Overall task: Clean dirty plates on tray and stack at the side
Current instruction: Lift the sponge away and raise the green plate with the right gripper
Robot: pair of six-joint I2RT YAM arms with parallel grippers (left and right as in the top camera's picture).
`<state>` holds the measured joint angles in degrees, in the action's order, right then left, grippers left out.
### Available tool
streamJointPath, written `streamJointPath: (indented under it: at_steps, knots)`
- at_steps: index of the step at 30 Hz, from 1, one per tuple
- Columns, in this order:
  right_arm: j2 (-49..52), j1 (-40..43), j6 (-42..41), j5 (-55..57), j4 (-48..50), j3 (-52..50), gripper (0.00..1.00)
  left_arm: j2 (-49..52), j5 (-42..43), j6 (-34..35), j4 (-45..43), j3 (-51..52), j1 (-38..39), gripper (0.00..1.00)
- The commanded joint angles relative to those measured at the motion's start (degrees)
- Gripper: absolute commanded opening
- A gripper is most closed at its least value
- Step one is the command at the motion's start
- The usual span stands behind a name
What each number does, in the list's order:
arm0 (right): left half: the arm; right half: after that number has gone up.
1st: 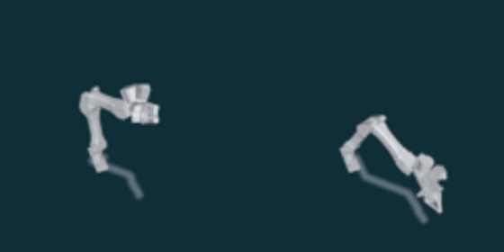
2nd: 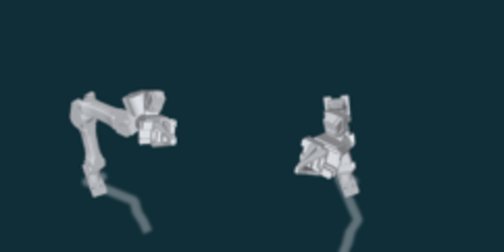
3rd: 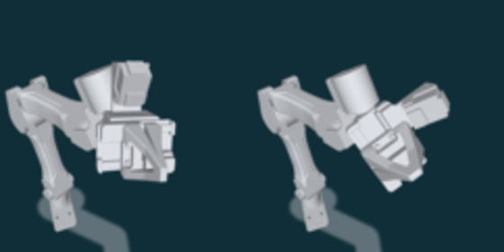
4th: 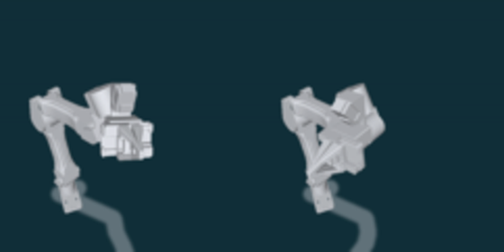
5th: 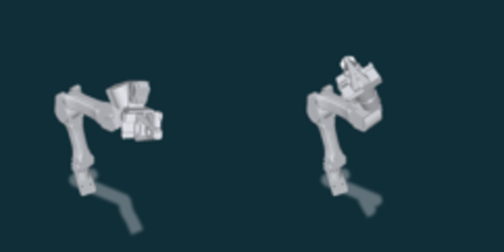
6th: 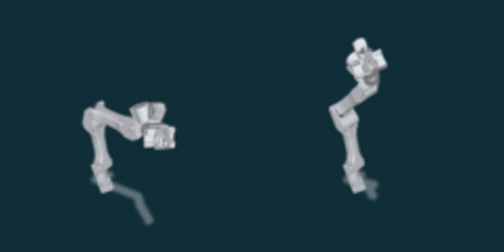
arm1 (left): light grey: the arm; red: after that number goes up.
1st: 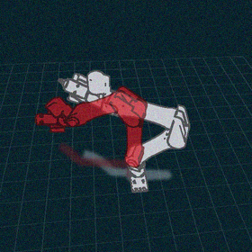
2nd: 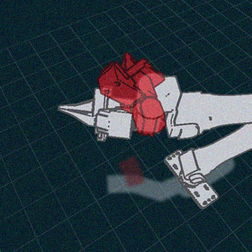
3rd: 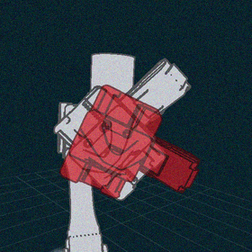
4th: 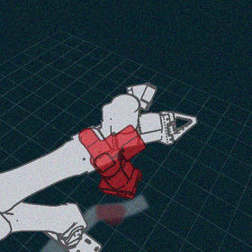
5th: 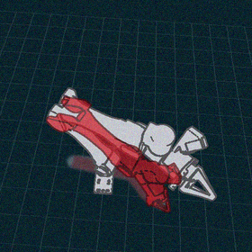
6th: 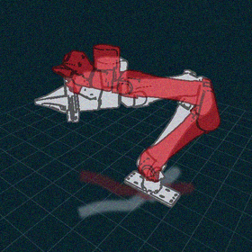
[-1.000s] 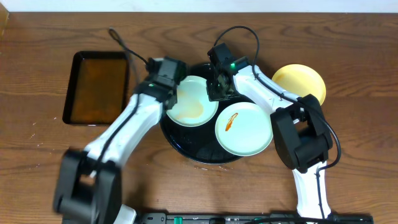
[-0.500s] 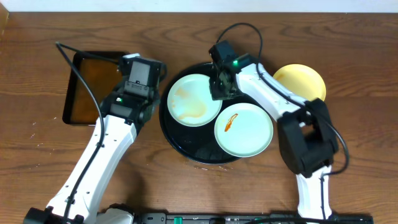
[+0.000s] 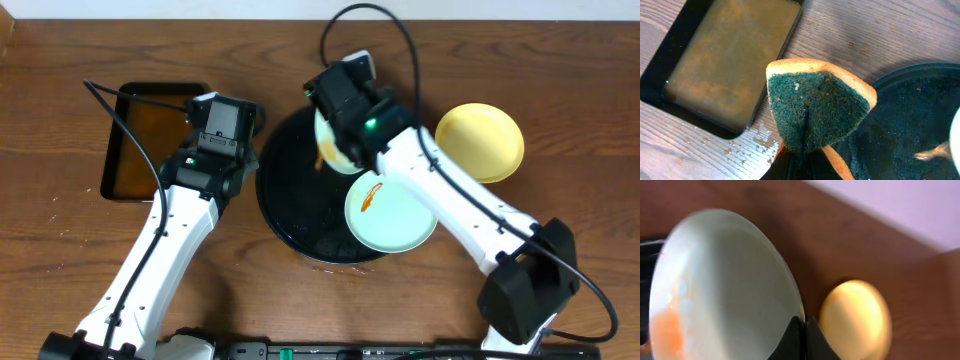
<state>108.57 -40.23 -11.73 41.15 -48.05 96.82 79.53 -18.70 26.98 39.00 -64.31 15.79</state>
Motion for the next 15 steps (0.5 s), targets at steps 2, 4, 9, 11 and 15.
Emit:
streamJointPath:
  at_steps: [2, 4, 9, 11, 15]
  knots:
    - [-1.66, -4.00, 10.71, 20.22, 3.21, 0.96, 0.01, 0.24, 0.28, 0.76, -0.02, 0.42, -0.24, 0.08]
    - [-1.66, -5.38, 14.49, 23.15, 5.33, 0.96, 0.01, 0.26, 0.28, 0.76, -0.02, 0.42, -0.24, 0.08]
    - [-1.66, -7.23, 19.76, 23.78, 7.63, 0.96, 0.01, 0.46, 0.28, 0.76, 0.00, 0.46, -0.24, 0.08]
    - [-1.66, -7.23, 19.74, 23.80, 7.43, 0.96, 0.01, 0.79, 0.28, 0.79, 0.00, 0.46, -0.24, 0.08]
    - [-1.66, -7.23, 19.74, 23.76, 7.28, 0.96, 0.01, 1.62, 0.28, 0.79, 0.04, 0.46, -0.24, 0.08]
